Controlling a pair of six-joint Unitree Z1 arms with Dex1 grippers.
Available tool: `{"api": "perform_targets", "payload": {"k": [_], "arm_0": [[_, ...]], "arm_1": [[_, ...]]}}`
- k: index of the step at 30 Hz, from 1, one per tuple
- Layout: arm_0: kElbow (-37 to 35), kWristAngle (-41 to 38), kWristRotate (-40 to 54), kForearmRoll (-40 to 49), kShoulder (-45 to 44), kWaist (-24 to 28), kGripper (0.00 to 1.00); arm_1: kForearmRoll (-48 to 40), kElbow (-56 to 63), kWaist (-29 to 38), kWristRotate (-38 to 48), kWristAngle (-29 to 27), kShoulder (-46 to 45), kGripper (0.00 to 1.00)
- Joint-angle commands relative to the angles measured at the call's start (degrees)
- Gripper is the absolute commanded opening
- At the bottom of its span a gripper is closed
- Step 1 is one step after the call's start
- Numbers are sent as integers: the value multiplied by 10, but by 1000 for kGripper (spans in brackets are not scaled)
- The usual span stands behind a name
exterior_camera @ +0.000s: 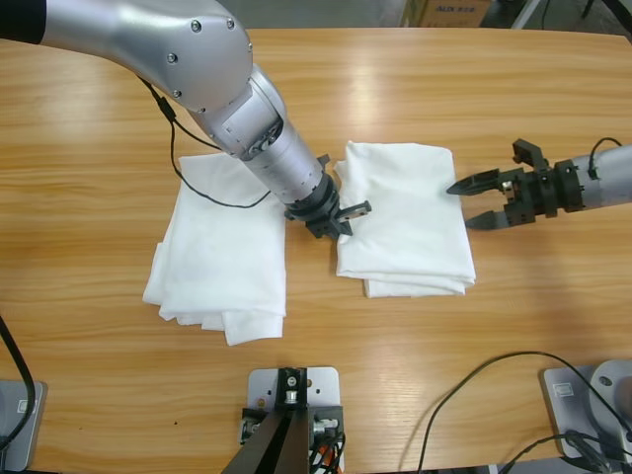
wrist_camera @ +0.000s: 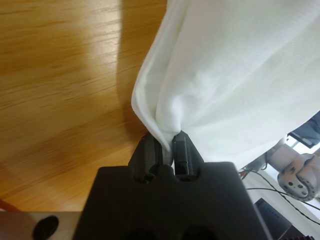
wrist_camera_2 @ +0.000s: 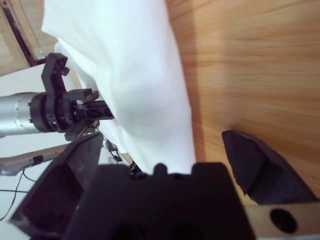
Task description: Fold clothes
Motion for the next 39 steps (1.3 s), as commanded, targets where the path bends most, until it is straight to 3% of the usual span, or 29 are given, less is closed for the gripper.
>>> {"api": "perform_targets", "payload": {"k": [1,3,4,7,8,9,24,25,27,31,39], "arm_0": [[26,-2,6,-12,23,6,0],[27,-4,6,-13,23,5,0],[29,-4,6,-14,23,5,0],[35,-10,5,-22,23,5,0],[37,-12,6,-25,22,5,0],[40,-13,7,-29,21,5,0],[45,-83,87,-64,5,22,0],[45,-82,84,-65,7,21,0],[41,-68,76,-69,9,15,0],[40,-56,62,-79,18,6,0],[63,-65,39,-203,19,-2,0]], "arm_1": [[-67,22,43,7,28,69,999],[-67,23,49,7,30,71,969],[-67,23,50,7,31,73,879],[-66,23,53,11,37,79,371],[-66,23,53,16,36,81,262],[-66,23,53,17,36,81,227],[-72,23,53,19,36,83,226],[-73,23,53,19,37,82,209],[-73,23,53,16,46,79,0],[-73,24,53,12,60,80,0],[-73,27,53,-6,70,66,0]]}}
